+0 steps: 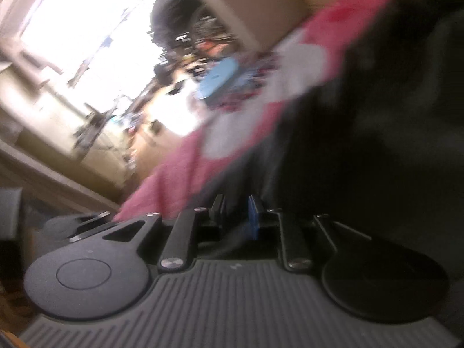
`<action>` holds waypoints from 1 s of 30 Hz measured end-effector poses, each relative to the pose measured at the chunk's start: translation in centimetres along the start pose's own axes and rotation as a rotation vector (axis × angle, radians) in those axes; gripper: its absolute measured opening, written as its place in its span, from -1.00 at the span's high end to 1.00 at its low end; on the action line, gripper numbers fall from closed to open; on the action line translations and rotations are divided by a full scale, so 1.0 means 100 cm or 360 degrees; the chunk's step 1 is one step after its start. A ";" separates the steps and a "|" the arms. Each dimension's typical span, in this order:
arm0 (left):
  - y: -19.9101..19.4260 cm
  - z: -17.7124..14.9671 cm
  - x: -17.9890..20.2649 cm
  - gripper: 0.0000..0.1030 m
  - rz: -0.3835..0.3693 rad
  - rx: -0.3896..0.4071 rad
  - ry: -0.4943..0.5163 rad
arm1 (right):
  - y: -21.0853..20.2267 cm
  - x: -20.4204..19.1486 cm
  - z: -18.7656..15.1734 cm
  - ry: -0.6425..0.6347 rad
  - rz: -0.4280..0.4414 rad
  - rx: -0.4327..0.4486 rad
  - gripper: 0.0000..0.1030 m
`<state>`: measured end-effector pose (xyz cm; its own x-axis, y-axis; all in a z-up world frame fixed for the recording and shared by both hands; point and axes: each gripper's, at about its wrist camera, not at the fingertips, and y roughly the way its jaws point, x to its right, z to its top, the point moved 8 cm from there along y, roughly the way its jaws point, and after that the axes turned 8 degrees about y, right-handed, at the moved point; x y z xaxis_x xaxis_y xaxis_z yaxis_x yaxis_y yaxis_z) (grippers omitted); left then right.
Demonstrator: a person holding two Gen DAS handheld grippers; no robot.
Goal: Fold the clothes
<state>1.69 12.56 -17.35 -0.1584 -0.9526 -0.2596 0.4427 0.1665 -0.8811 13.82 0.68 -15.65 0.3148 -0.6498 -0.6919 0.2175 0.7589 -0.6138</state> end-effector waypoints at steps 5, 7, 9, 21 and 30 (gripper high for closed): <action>0.002 0.000 -0.004 0.05 -0.0034 -0.0024 -0.0060 | -0.019 0.000 0.011 -0.0088 -0.0032 0.0065 0.68; 0.003 -0.001 -0.005 0.04 -0.0050 -0.0028 -0.0075 | -0.022 -0.009 0.015 -0.0146 -0.0016 0.0078 0.68; 0.003 -0.001 -0.007 0.04 -0.0065 -0.0034 -0.0092 | -0.019 -0.009 0.021 -0.0151 -0.0031 0.0103 0.68; 0.006 0.002 -0.008 0.00 -0.0067 -0.0113 -0.0143 | -0.012 -0.003 0.043 -0.0220 -0.0230 0.0257 0.67; 0.007 0.005 -0.009 -0.03 -0.0064 -0.0154 -0.0152 | 0.013 0.041 0.058 0.0001 -0.0310 0.0278 0.75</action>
<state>2.57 13.38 -17.59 -0.0874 -0.9782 -0.1886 0.3497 0.1471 -0.9252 20.72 -0.70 -17.08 0.2507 -0.7844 -0.5673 0.4300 0.6152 -0.6607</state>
